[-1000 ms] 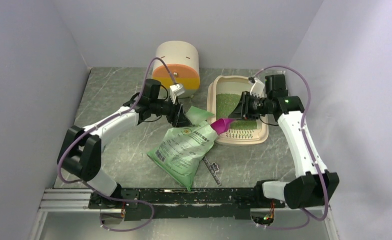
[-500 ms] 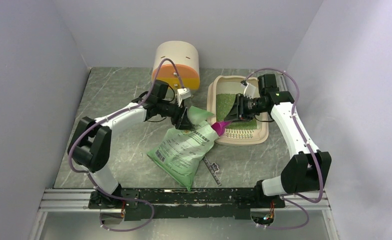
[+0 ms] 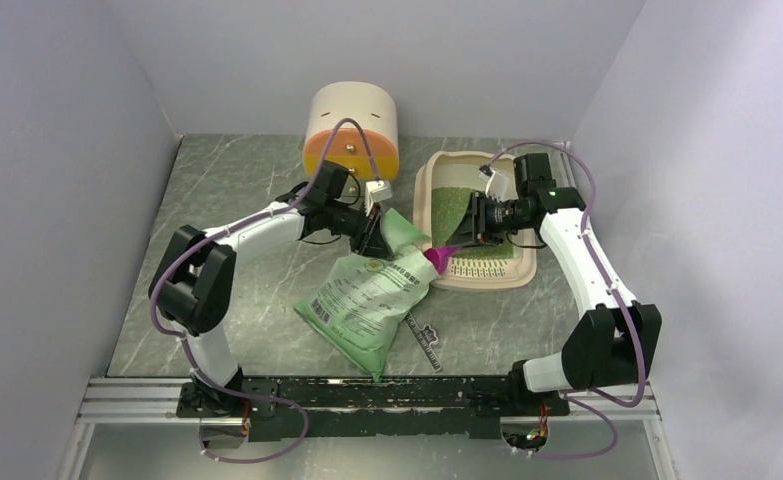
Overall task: Fill the litter box with clean litter
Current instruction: 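Scoop the cat litter from the cat litter bag.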
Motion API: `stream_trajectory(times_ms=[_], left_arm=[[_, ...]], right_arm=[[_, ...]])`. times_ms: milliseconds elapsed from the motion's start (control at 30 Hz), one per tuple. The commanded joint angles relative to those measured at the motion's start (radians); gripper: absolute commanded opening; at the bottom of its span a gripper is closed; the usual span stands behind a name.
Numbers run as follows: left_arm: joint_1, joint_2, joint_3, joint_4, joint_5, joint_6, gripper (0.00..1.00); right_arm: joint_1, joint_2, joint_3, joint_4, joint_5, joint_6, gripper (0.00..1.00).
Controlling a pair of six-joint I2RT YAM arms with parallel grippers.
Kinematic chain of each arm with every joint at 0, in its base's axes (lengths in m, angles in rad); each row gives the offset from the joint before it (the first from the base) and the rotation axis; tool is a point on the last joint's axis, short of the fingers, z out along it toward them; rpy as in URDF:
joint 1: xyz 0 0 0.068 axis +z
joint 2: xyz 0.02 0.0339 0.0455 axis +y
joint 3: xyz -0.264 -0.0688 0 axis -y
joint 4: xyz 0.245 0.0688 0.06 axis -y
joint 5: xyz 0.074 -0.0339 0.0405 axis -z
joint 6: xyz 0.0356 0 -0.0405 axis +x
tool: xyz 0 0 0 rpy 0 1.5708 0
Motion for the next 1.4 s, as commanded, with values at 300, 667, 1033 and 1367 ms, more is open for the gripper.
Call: stream_trajectory(times_ms=[300,667,1033,1367], left_arm=[[-0.030,-0.143,-0.056,0.008,0.085,0.033,0.05],[-0.030,-0.220,-0.090,-0.077,0.098,0.099,0.05],[-0.030,-0.204,-0.118,-0.009,0.057,0.053,0.05],[-0.032,-0.194,-0.117,0.020,0.049,0.033,0.05]], right_arm=[[0.094,0.023,-0.004,-0.029,-0.022,-0.007,0.00],[0.276,-0.014,-0.039,0.053,0.333,0.074,0.00],[0.344,0.019,-0.144,0.154,0.287,0.076,0.00],[0.342,0.072,-0.226,0.326,0.013,0.156,0.00]])
